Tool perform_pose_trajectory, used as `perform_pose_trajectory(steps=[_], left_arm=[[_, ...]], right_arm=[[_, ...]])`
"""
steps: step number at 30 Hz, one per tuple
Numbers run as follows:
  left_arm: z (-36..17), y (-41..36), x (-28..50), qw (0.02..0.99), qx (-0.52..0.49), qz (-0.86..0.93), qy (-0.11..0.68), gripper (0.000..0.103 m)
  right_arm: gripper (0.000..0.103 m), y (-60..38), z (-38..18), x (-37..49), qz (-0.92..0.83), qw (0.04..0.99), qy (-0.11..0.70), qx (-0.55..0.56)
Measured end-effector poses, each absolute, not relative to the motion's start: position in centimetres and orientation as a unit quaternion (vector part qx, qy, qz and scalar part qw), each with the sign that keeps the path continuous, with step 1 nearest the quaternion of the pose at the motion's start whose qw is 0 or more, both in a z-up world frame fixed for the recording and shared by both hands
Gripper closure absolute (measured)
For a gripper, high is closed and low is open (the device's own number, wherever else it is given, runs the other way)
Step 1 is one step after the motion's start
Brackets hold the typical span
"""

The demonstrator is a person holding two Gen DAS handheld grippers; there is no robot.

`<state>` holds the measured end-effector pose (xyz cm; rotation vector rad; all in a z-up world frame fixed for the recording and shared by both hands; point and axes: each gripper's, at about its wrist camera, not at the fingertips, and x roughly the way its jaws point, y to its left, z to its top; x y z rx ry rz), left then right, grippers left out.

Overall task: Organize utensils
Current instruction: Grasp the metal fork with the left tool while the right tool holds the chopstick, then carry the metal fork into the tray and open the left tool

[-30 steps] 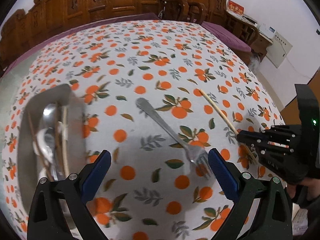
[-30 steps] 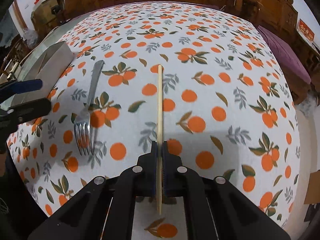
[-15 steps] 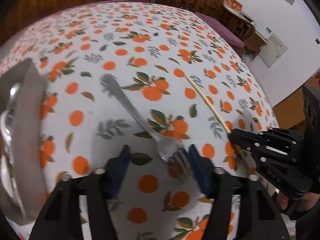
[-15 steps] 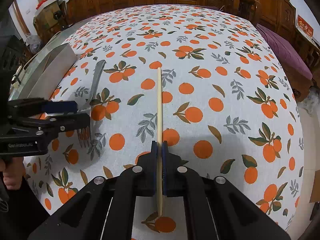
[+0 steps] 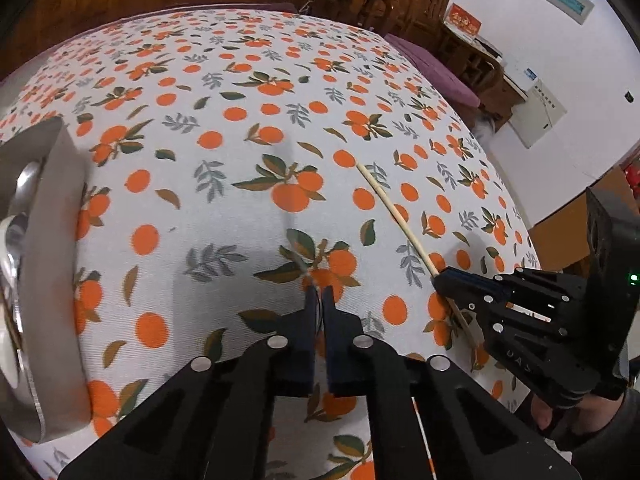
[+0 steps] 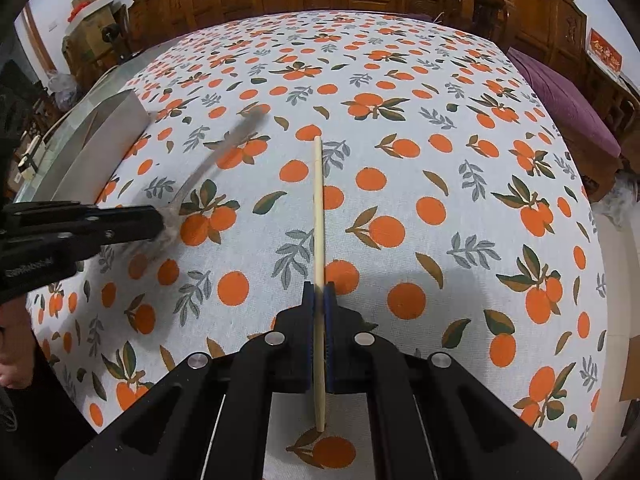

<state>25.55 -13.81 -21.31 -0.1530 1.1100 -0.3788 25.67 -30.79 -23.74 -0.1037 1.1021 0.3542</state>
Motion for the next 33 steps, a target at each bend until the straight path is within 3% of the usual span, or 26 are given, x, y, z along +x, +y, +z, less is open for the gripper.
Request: perform_pose_trajectory(steps=[33], left_arm=[[-12.0, -3.9, 21.3, 0.870, -0.026, -0.148, 0.469, 0.101]], right_arm=[[0.097, -22.9, -17.0, 23.8, 0.202, 0.864, 0.460, -0.033]])
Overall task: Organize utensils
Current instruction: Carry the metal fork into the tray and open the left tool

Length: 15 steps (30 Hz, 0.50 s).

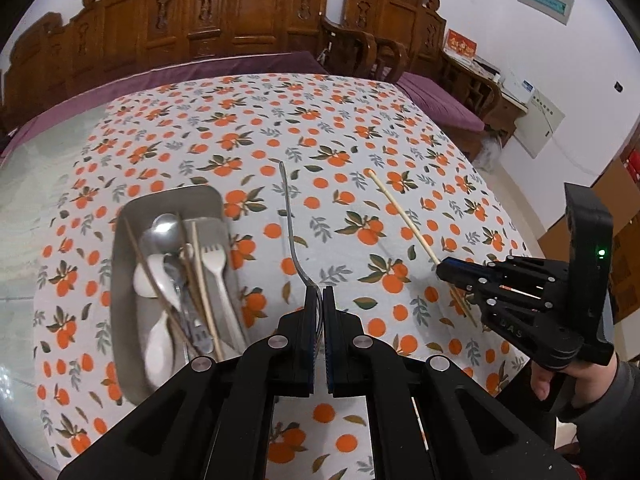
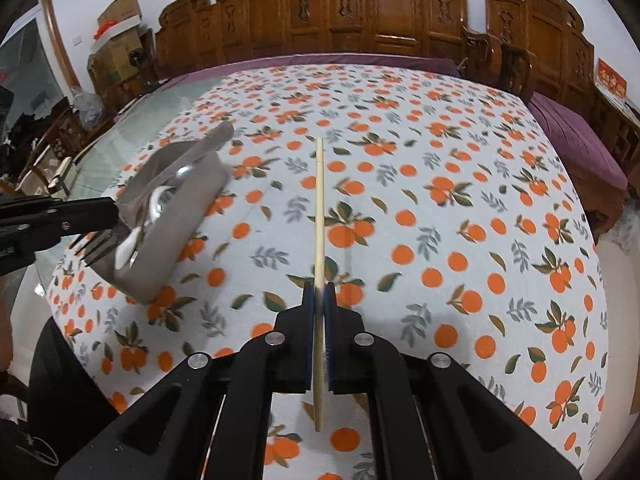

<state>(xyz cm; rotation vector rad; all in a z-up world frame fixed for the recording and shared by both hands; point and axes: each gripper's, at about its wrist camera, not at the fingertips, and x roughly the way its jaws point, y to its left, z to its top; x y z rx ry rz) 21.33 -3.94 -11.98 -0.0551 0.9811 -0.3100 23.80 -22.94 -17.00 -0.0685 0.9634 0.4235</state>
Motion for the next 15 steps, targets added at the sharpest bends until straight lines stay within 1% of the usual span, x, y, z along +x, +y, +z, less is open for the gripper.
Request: perform_pose_trajectory(steps=[15], left_arm=[[-11.4, 1.6, 21.2, 0.880, -0.044, -0.113, 0.460, 0.101]], right_arm=[[0.097, -18.9, -14.0, 23.1, 0.236, 0.866, 0.438, -0.041]])
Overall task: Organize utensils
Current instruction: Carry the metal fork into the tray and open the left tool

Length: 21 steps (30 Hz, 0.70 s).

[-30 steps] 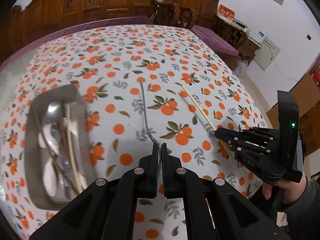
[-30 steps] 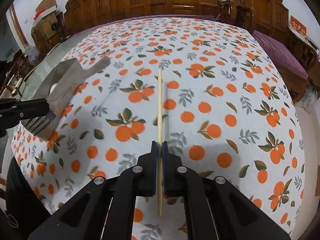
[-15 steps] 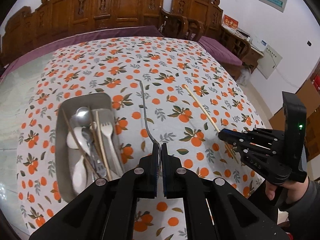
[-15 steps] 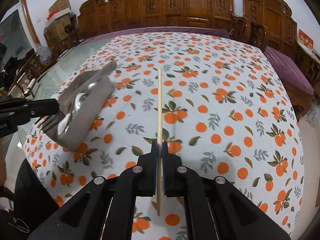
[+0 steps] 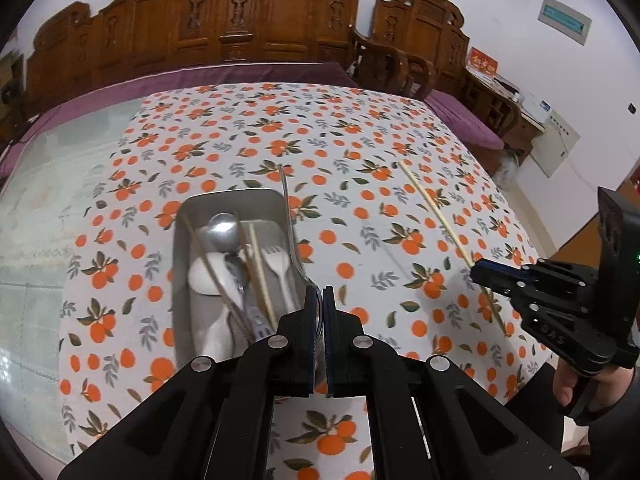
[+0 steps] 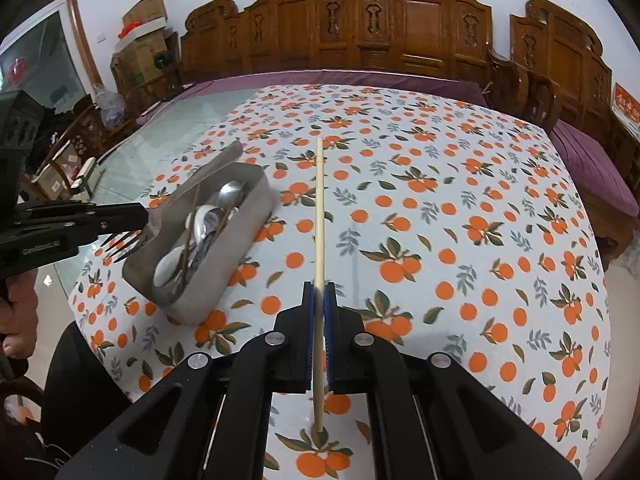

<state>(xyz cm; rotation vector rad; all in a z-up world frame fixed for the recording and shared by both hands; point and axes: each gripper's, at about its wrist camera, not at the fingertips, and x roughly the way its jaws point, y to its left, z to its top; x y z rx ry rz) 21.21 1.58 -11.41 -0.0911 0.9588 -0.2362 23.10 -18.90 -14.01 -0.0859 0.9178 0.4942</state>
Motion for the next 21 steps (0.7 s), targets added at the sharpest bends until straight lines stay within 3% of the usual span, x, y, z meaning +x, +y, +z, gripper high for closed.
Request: perform_pose_trajectory(steps=[21], left_arm=[[-16.9, 6.3, 22.8, 0.864, -0.059, -0.073, 0.494, 0.101]], right_arm=[[0.097, -16.1, -15.0, 23.2, 0.251, 0.854, 0.453, -0.051]])
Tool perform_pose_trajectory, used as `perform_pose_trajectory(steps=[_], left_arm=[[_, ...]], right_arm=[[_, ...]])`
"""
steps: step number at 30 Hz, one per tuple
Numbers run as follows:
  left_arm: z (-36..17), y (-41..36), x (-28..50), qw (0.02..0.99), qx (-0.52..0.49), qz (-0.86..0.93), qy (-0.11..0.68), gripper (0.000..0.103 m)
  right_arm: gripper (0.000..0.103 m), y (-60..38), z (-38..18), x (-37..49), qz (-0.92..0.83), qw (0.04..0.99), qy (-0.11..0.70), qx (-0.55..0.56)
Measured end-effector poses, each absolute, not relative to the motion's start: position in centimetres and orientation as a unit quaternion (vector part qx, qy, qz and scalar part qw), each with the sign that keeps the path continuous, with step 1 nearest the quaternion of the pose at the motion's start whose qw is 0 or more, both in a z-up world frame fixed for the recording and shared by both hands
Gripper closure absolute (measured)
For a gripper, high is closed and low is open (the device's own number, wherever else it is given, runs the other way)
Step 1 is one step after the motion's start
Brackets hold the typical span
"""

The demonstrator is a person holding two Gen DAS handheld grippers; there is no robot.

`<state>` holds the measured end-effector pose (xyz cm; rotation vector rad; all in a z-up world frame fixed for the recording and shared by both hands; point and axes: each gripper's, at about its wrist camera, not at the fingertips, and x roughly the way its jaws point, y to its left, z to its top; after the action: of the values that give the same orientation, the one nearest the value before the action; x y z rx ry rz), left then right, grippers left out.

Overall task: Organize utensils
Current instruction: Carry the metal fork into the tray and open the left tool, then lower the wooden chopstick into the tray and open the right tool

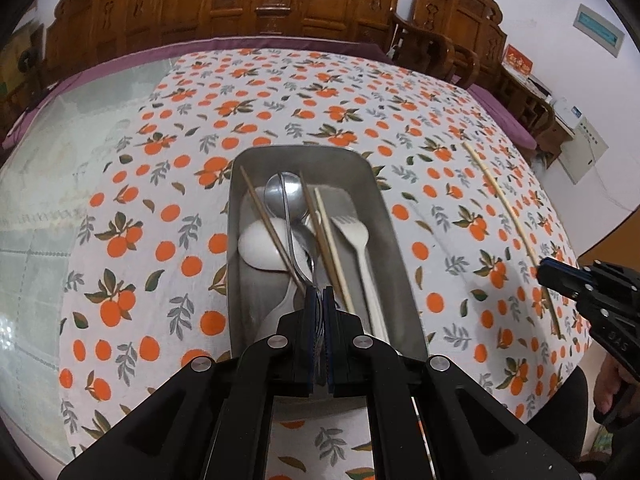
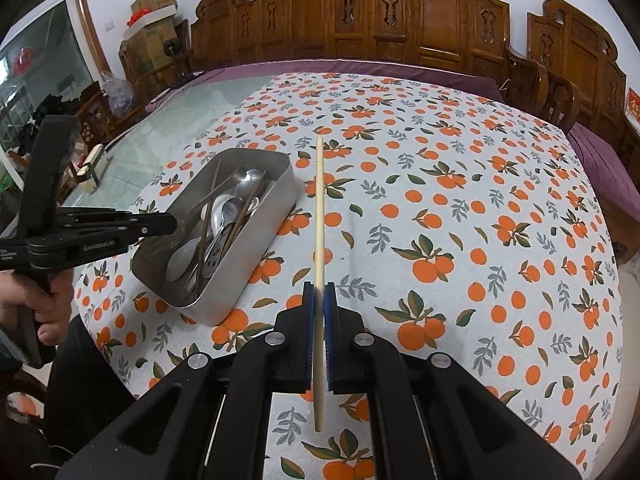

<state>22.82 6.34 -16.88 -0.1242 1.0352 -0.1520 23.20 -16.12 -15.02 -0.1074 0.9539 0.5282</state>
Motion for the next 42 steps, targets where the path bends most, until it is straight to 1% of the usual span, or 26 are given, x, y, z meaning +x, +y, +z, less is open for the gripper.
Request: perform_pose_trajectory(steps=[14, 29, 30, 31, 35, 37, 38, 39, 40, 42], left_arm=[[-18.1, 6.3, 23.8, 0.859, -0.063, -0.071, 0.503, 0.100], [-13.8, 8.9, 21.6, 0.884, -0.058, -0.057, 0.460, 0.098], [-13.5, 9.2, 21.4, 0.886, -0.057, -0.056, 0.457, 0.095], [-13.3, 9.4, 21.2, 0.887, -0.056, -0.055, 0.455, 0.090], [-12.6, 10.3, 20.4, 0.891, -0.051, -0.049, 0.448, 0.086], [-12.2, 10.8, 20.0, 0.894, -0.049, -0.046, 0.443, 0.077], [-12.1, 11.0, 19.9, 0.895, -0.049, -0.044, 0.441, 0.075], [-12.0, 11.3, 19.7, 0.896, -0.049, -0.042, 0.439, 0.071], [-11.9, 11.6, 19.6, 0.897, -0.049, -0.040, 0.438, 0.069], [-11.7, 12.2, 19.4, 0.897, -0.050, -0.035, 0.437, 0.069]], right_arm=[[0.097, -14.8, -14.8, 23.2, 0.262, 0.849, 0.455, -0.055], [0.097, -10.1, -13.7, 23.2, 0.295, 0.843, 0.445, -0.059], [0.097, -9.6, -13.8, 23.3, 0.298, 0.842, 0.446, -0.058], [0.097, -9.2, -13.9, 23.3, 0.300, 0.841, 0.447, -0.057], [0.097, -7.3, -14.3, 23.6, 0.309, 0.836, 0.451, -0.055], [0.097, -6.4, -14.7, 24.0, 0.312, 0.832, 0.456, -0.050], [0.097, -6.1, -14.8, 24.1, 0.313, 0.831, 0.458, -0.048], [0.097, -5.7, -15.0, 24.3, 0.313, 0.829, 0.461, -0.046], [0.097, -5.4, -15.2, 24.4, 0.314, 0.828, 0.462, -0.044], [0.097, -4.7, -15.5, 24.7, 0.313, 0.826, 0.466, -0.043]])
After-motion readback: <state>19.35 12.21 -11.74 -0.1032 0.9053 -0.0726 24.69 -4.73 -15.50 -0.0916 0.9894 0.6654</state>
